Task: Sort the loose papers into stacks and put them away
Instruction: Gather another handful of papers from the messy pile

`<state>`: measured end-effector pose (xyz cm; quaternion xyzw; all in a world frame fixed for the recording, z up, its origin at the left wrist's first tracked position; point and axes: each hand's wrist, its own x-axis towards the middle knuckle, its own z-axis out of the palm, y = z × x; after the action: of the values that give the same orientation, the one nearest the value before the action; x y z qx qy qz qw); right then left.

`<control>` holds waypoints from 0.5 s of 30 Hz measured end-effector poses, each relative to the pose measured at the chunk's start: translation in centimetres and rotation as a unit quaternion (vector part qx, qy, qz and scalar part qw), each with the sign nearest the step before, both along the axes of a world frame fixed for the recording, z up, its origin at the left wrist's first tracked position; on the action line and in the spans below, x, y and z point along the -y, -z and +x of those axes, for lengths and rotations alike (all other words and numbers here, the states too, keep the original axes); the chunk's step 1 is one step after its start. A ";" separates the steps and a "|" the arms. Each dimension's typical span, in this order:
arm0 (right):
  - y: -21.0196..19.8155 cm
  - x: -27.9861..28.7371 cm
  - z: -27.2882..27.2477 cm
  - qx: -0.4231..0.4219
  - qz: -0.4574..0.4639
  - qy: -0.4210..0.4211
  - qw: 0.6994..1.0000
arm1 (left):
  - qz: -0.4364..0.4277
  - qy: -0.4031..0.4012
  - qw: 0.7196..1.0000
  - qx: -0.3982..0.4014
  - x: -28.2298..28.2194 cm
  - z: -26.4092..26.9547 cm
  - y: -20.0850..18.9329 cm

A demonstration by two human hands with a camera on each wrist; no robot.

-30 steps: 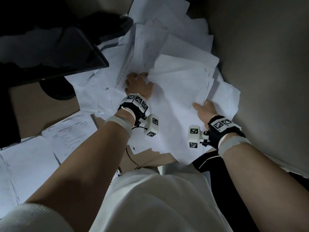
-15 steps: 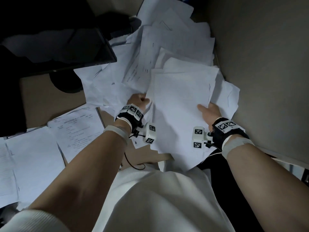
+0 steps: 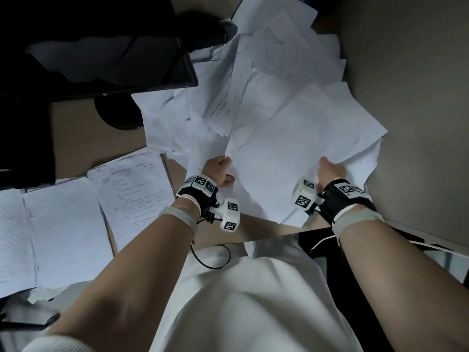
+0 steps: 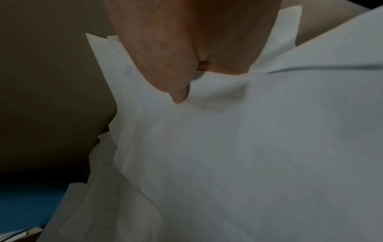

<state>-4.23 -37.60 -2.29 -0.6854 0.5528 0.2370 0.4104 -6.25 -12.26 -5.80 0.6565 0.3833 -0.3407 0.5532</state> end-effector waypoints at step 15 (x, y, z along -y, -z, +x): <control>-0.4 -2.2 1.9 0.023 0.019 0.041 0.999 | 0.055 0.043 0.996 0.057 -2.8 -1.2 0.6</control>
<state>-2.38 -35.43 -1.85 -0.6597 0.5661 0.2143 0.4455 -7.44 -9.43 -6.40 0.7199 0.3411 -0.3048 0.5220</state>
